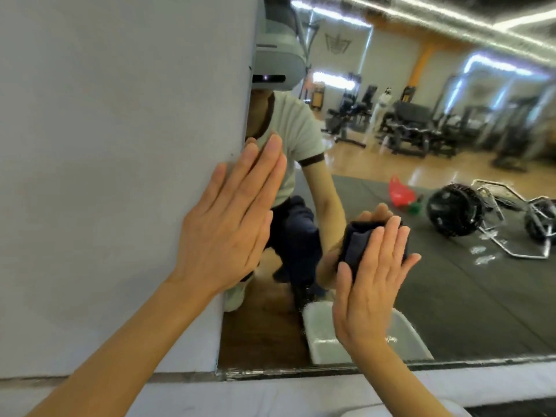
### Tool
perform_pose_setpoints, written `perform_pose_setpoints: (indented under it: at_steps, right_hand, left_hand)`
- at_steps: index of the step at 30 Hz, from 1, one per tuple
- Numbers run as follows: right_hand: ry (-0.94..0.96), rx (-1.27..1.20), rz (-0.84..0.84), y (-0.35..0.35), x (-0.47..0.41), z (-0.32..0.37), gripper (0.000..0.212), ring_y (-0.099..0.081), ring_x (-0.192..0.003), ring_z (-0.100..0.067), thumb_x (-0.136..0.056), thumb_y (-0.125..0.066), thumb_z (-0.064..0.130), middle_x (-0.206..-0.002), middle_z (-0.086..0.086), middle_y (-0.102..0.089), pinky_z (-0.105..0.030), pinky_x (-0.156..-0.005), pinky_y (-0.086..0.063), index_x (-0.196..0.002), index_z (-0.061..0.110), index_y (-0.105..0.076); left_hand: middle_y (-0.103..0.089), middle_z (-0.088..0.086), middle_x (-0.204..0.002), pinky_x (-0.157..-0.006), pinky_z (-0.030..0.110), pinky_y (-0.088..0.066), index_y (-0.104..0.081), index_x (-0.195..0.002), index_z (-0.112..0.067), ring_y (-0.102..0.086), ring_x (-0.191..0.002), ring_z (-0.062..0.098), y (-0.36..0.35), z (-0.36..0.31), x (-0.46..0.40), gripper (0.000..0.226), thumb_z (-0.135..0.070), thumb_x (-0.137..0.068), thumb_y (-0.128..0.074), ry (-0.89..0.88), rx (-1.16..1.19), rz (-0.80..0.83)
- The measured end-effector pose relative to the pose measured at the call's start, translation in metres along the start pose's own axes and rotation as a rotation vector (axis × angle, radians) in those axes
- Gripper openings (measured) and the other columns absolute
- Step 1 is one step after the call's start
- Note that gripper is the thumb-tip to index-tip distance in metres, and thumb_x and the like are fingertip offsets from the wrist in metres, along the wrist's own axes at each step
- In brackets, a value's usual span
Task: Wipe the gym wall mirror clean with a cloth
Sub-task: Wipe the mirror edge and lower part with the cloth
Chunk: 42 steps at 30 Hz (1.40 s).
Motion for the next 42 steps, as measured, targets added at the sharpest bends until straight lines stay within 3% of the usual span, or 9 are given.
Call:
perform_pose_setpoints:
  at_steps: [4, 7, 14, 18, 22, 27, 30, 37, 42]
  right_hand:
    - [0.325, 0.029, 0.056, -0.023, -0.008, 0.076, 0.058, 0.006, -0.155, -0.021, -0.111, -0.020, 0.029, -0.168, -0.003, 0.013, -0.042, -0.125, 0.009, -0.160, 0.011, 0.004]
    - [0.525, 0.170, 0.050, -0.013, -0.009, 0.042, 0.059, 0.002, -0.156, -0.020, -0.110, -0.027, 0.026, -0.169, -0.003, 0.009, -0.041, -0.125, 0.006, -0.161, 0.011, -0.002]
    - [-0.218, 0.006, -0.099, 0.025, -0.031, -0.058, 0.058, 0.006, -0.155, -0.019, -0.110, -0.016, 0.034, -0.165, -0.016, -0.007, -0.045, -0.125, 0.007, -0.157, 0.001, -0.009]
    - [0.153, 0.029, -0.024, -0.005, -0.045, 0.043, 0.061, 0.009, -0.155, -0.020, -0.109, -0.022, 0.028, -0.167, -0.003, 0.016, -0.043, -0.124, 0.010, -0.160, 0.014, 0.008]
    - [0.514, 0.146, -0.011, -0.005, -0.055, 0.057, 0.068, 0.006, -0.155, -0.017, -0.107, -0.035, 0.024, -0.168, -0.001, 0.004, -0.040, -0.124, 0.008, -0.160, 0.012, 0.005]
    - [0.082, 0.067, -0.102, 0.042, -0.071, -0.075, 0.052, 0.002, -0.155, -0.020, -0.110, -0.022, 0.032, -0.164, -0.018, -0.013, -0.048, -0.124, 0.006, -0.157, 0.010, -0.017]
    - [-0.141, -0.034, -0.170, 0.044, -0.071, -0.072, 0.056, -0.006, -0.154, -0.032, -0.110, -0.019, 0.034, -0.161, -0.024, -0.019, -0.054, -0.123, 0.005, -0.155, 0.002, -0.018]
    - [0.292, -0.019, -0.088, 0.032, -0.107, 0.015, 0.050, -0.002, -0.152, -0.014, -0.107, -0.030, 0.024, -0.161, -0.002, -0.023, -0.038, -0.124, 0.008, -0.154, 0.010, -0.023]
    - [-0.047, -0.017, -0.173, 0.063, -0.095, -0.109, 0.052, -0.012, -0.151, -0.036, -0.107, -0.027, 0.023, -0.161, -0.026, -0.023, -0.038, -0.123, 0.010, -0.153, -0.001, -0.024]
  left_hand:
    - [0.010, 0.003, -0.168, -0.127, 0.037, 0.000, -0.006, -0.159, -0.006, 0.007, -0.155, 0.017, -0.001, 0.000, 0.000, 0.063, -0.016, -0.103, -0.033, -0.019, -0.013, -0.005]
    - [0.009, 0.003, -0.168, -0.127, 0.038, 0.000, -0.007, -0.160, -0.006, 0.005, -0.156, 0.019, -0.001, 0.001, 0.001, 0.064, -0.017, -0.104, -0.034, -0.027, -0.012, 0.006]
    - [0.003, 0.006, -0.169, -0.127, 0.038, 0.000, -0.013, -0.160, -0.003, 0.002, -0.156, 0.021, -0.001, 0.001, 0.001, 0.061, -0.017, -0.104, -0.034, 0.002, -0.020, 0.008]
    - [0.006, 0.004, -0.169, -0.127, 0.038, 0.001, -0.012, -0.160, -0.004, 0.003, -0.157, 0.021, 0.000, 0.002, 0.001, 0.060, -0.019, -0.106, -0.032, -0.012, -0.014, 0.004]
    - [0.003, 0.000, -0.170, -0.127, 0.038, 0.000, -0.016, -0.159, -0.003, 0.000, -0.157, 0.019, 0.004, 0.001, -0.003, 0.057, -0.022, -0.107, -0.031, -0.010, 0.029, 0.002]
    - [-0.017, 0.014, -0.164, -0.126, 0.039, 0.000, -0.024, -0.156, -0.002, 0.000, -0.156, 0.016, 0.011, -0.004, -0.006, 0.059, -0.020, -0.101, -0.039, 0.115, 0.128, 0.029]
    - [-0.013, 0.011, -0.166, -0.126, 0.036, 0.003, -0.017, -0.157, -0.003, 0.003, -0.156, 0.018, 0.004, -0.034, -0.014, 0.062, -0.020, -0.101, -0.038, 0.134, 0.185, 0.092]
    - [0.000, 0.008, -0.166, -0.127, 0.035, 0.002, 0.000, -0.158, -0.006, 0.004, -0.156, 0.021, -0.022, -0.070, -0.032, 0.064, -0.019, -0.105, -0.032, 0.218, 0.214, 0.043]
    - [0.004, 0.008, -0.167, -0.126, 0.034, 0.005, -0.001, -0.158, -0.005, 0.007, -0.156, 0.021, -0.027, -0.071, -0.031, 0.064, -0.023, -0.105, -0.031, 0.219, 0.163, 0.074]
Point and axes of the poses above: each hand's wrist, its own x-axis away from the middle knuckle, its own y-axis out of the back of the hand, z = x × y, the point moved 8 cm from there along -x, towards the middle knuckle
